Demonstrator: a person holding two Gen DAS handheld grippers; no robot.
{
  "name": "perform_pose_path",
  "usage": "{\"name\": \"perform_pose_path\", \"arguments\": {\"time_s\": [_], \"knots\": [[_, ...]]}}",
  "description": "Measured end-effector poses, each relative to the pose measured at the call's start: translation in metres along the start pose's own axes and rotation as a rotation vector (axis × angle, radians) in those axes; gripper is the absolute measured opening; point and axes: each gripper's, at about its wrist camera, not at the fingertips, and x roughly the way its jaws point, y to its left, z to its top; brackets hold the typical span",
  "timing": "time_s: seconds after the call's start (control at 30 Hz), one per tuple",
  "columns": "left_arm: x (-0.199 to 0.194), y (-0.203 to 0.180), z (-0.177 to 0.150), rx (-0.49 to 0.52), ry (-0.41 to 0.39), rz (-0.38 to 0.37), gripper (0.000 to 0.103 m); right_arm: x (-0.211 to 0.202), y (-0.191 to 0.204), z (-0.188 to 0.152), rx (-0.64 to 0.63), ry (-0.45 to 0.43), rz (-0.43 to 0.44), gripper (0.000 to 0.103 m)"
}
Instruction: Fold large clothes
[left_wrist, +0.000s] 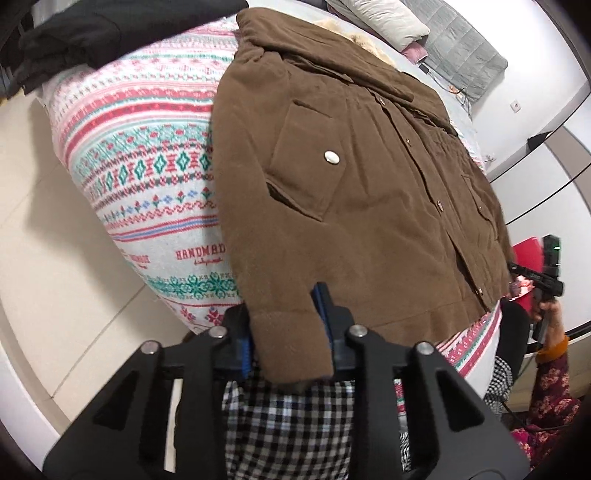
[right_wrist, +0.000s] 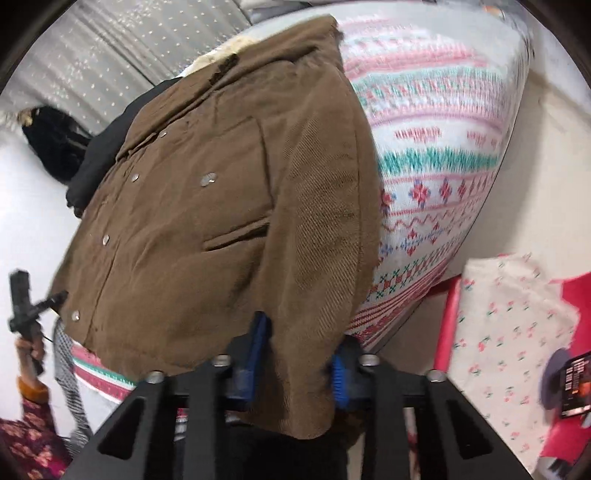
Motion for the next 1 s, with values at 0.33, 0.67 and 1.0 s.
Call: {"name": "perform_pose_path", "arguments": {"time_s": [0.33, 0.67, 1.0], "knots": [[-0.020, -0.015, 0.008, 0.021, -0.083, 0.050, 0.019, -0.039, 0.029, 0.003, -0.067, -0.125, -0.077, 0.011], [-0.060, -0.031, 0.059, 0.035, -0.267, -0.041, 0.017, -0.076, 0.062, 0.038, -0.101, -0.308, -0.078, 0.011], [-0.050, -0.037, 0.166, 0.027, -0.390, -0.020, 0.017, -0.079, 0.073, 0.133, -0.078, -0.426, -0.088, 0.011]]}}
